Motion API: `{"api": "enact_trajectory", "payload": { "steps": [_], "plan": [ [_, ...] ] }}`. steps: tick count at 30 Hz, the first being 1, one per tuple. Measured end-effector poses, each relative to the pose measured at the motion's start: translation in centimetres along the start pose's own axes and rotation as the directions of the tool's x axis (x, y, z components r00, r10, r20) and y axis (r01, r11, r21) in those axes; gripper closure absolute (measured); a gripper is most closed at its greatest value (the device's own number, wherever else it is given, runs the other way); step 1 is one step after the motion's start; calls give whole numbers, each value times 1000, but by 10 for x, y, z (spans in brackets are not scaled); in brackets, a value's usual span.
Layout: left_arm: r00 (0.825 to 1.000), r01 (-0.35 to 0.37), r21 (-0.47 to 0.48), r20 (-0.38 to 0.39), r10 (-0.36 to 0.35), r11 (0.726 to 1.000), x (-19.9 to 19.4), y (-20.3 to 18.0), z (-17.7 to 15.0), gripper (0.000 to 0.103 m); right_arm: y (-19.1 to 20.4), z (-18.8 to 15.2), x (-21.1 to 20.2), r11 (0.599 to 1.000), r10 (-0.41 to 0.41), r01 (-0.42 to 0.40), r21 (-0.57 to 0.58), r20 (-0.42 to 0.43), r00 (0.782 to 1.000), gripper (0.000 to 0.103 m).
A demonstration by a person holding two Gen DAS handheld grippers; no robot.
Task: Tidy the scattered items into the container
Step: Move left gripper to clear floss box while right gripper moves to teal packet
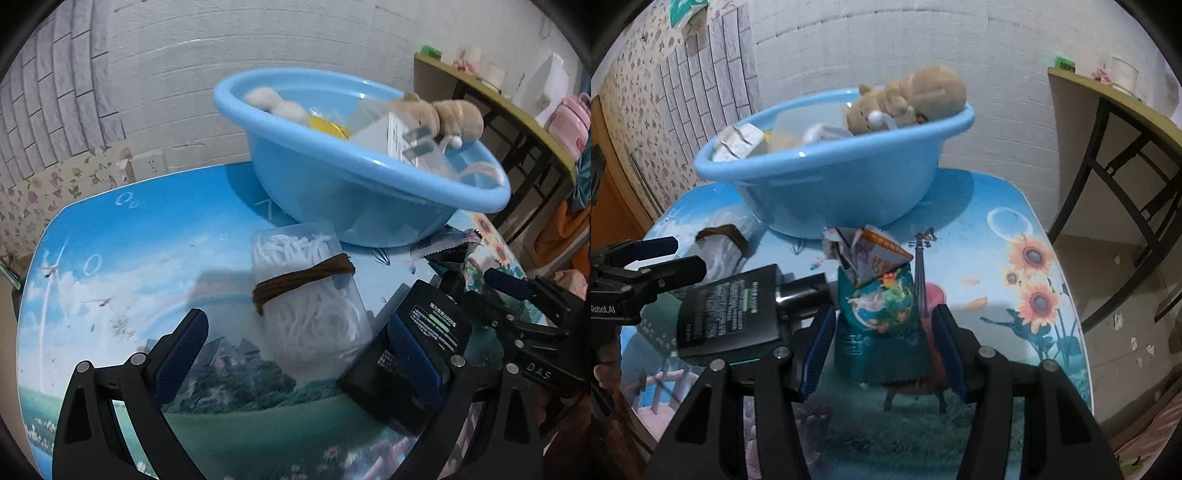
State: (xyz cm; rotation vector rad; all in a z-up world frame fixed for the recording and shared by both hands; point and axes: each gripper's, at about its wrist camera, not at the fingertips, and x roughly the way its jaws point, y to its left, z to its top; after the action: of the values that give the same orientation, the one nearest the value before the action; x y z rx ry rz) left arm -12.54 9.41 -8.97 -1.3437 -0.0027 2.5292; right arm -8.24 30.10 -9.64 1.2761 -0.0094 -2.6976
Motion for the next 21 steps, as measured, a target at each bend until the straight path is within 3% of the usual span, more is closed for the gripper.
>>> {"api": "enact_trajectory", "payload": {
  "steps": [6,11,15,21],
  "plan": [
    [1000,7,-23,5,-7,1000,11,1,8,5,8,-2,1,998,-15,15,-55,1,1000,50],
    [1000,22,11,16,-23,1000,10,3,5,42,10,-5,-1,998,-21,22,-67,15,1000,57],
    [999,39,10,20,-39,999,6,8,-3,48,7,-7,-3,998,-22,22,-51,16,1000,62],
    [999,18,25,36,-19,1000,-7,18,-17,48,5,-14,-11,998,-41,41,-50,11,999,63]
  ]
}}
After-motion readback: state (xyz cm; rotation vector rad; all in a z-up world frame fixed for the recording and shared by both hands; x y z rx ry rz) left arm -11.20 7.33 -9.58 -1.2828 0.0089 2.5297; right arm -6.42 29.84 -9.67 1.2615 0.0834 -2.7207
